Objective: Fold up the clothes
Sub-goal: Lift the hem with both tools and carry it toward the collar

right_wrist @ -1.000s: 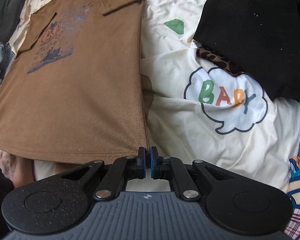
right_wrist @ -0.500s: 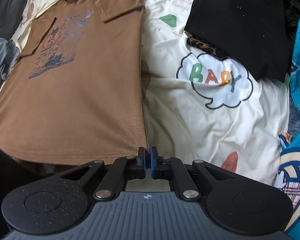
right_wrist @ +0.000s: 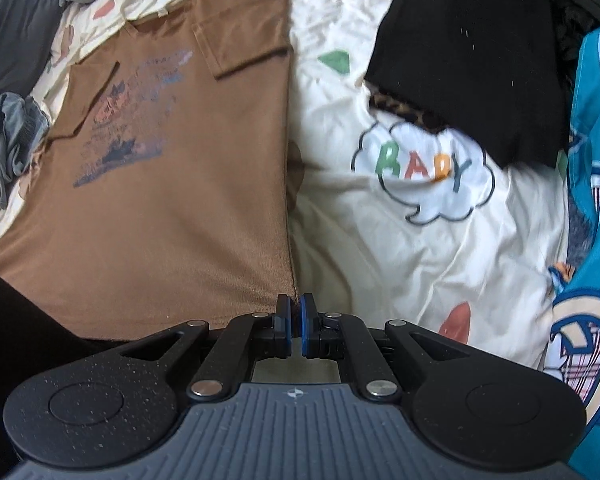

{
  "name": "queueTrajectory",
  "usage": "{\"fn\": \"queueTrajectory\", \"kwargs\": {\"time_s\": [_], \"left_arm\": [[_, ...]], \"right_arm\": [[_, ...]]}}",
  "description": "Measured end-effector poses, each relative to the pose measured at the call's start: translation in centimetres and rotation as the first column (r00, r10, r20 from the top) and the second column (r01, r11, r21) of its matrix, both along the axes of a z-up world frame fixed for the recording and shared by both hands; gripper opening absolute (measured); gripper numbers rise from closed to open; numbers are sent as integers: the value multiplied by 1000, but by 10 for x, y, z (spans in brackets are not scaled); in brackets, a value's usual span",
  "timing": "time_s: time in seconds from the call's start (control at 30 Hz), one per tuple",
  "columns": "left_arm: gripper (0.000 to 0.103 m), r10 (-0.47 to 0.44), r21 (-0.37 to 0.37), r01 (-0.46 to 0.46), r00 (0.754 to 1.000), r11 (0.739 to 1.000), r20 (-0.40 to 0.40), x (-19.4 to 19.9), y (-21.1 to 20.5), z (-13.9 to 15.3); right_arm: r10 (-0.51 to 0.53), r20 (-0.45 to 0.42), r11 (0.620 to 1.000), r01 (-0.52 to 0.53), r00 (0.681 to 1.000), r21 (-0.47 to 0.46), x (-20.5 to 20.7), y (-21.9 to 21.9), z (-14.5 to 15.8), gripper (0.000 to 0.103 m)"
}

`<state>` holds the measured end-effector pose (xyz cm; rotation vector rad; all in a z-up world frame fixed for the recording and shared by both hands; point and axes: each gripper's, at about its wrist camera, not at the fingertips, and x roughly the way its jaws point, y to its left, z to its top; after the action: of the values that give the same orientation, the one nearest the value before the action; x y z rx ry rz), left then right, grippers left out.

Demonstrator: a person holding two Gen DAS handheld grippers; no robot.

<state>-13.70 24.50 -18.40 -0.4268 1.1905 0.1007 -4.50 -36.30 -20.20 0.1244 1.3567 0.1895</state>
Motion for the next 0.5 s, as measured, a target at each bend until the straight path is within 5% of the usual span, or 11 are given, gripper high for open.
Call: {"fn": "queueTrajectory", "kwargs": {"time_s": [0.5], "left_arm": [[4,17,-14,-15,986,1000,164,56,7,55]], "right_arm": [[-13,147,999,7,989,42,53,3,57,2]]}}
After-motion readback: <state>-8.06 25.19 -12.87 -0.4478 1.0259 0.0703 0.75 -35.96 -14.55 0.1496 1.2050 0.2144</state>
